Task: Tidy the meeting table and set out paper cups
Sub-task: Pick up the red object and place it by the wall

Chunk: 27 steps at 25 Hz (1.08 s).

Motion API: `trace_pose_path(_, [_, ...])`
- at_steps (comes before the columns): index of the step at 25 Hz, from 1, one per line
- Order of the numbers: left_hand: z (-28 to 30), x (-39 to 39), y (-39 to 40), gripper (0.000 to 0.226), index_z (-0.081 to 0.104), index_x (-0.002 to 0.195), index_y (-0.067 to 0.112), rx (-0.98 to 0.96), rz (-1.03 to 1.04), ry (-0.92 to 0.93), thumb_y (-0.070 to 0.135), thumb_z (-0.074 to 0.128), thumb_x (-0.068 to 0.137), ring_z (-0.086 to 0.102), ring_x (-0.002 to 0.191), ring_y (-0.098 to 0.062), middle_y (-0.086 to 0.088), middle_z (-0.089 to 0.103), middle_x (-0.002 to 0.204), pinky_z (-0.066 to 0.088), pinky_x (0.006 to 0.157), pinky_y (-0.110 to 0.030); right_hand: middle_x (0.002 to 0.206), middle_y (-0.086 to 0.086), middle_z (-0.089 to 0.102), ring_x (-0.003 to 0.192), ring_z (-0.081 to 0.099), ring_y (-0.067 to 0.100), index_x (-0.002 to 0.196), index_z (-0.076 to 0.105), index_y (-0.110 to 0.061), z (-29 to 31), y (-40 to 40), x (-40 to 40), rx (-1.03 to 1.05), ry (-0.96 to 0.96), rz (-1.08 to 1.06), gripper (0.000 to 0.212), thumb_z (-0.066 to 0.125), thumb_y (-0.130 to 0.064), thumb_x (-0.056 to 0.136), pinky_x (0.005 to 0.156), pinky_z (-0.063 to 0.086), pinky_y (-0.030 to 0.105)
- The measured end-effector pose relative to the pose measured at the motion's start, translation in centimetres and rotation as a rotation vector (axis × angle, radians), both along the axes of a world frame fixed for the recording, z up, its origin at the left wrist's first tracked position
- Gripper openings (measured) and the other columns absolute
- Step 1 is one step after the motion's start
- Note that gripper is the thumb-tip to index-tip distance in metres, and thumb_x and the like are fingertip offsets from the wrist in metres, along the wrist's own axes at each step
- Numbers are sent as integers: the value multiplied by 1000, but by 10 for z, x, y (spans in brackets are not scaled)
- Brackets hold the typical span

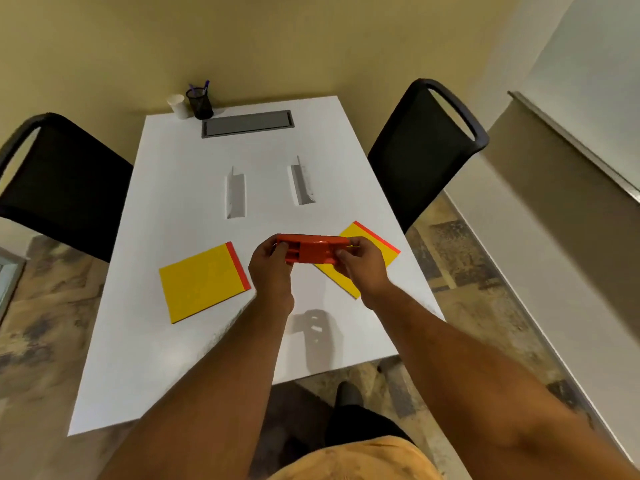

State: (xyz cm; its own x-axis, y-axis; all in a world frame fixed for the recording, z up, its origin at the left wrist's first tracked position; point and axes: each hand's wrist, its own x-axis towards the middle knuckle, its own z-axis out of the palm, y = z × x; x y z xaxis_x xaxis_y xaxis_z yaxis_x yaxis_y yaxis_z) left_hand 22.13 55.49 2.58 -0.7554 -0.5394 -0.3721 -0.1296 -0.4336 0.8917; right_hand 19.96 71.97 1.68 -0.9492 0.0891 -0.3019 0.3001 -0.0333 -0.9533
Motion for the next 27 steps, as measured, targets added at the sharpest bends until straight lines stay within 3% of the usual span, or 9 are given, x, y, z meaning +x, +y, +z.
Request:
trace_pose_path(3, [5, 7, 24, 22, 74, 113, 20, 63, -75, 31, 8, 68, 95, 74, 102, -20, -5, 76, 112, 63, 78, -28, 109, 23, 72, 90, 76, 29, 117, 65, -4, 9, 31, 8, 15, 35, -35, 18, 66, -6, 99, 71, 64, 26])
trace_pose_path(5, [8, 7, 46, 23, 73, 116, 18, 75, -116, 48, 10, 71, 95, 73, 107, -23, -7, 75, 117, 62, 83, -34, 110, 26, 72, 91, 75, 30, 116, 65, -3, 13, 57, 8, -7, 58, -70, 17, 66, -6, 99, 73, 64, 27])
trace_pose_path(10, [12, -10, 120, 12, 75, 105, 26, 51, -148, 34, 18, 73, 95, 72, 108, -20, -3, 76, 115, 58, 85, -37, 112, 31, 69, 89, 73, 28, 120, 65, 1, 5, 126, 5, -85, 60, -119, 21, 63, 0, 100, 72, 63, 25])
trace_pose_path(16, [-4, -58, 276, 22, 74, 114, 21, 15, -60, -3, 25, 77, 92, 67, 95, -13, 1, 74, 108, 56, 77, -30, 103, 18, 78, 81, 72, 19, 121, 71, -3, 0, 277, -38, -124, 22, -77, 21, 65, -6, 101, 73, 60, 28])
trace_pose_path(21, [-5, -100, 385, 26, 75, 112, 17, 27, -13, -16, 26, 81, 88, 74, 103, -18, -1, 77, 110, 63, 82, -33, 86, 7, 73, 70, 70, 15, 130, 65, -9, 16, 393, -83, -126, 47, -53, 34, 70, -2, 97, 66, 60, 29])
trace_pose_path(24, [2, -123, 441, 25, 76, 112, 20, 19, -20, -13, 25, 81, 88, 76, 100, -15, 3, 78, 106, 64, 81, -31, 98, 7, 78, 84, 74, 16, 131, 64, -13, 24, 447, -110, -92, 78, -72, 38, 70, 0, 96, 74, 62, 32])
trace_pose_path(27, [15, -158, 467, 22, 77, 110, 27, -85, 48, 44, 28, 81, 88, 75, 95, -3, 16, 79, 96, 63, 75, -25, 110, 12, 78, 92, 74, 16, 127, 70, -17, 30, 468, -149, -123, 116, -81, 36, 70, 0, 95, 73, 61, 28])
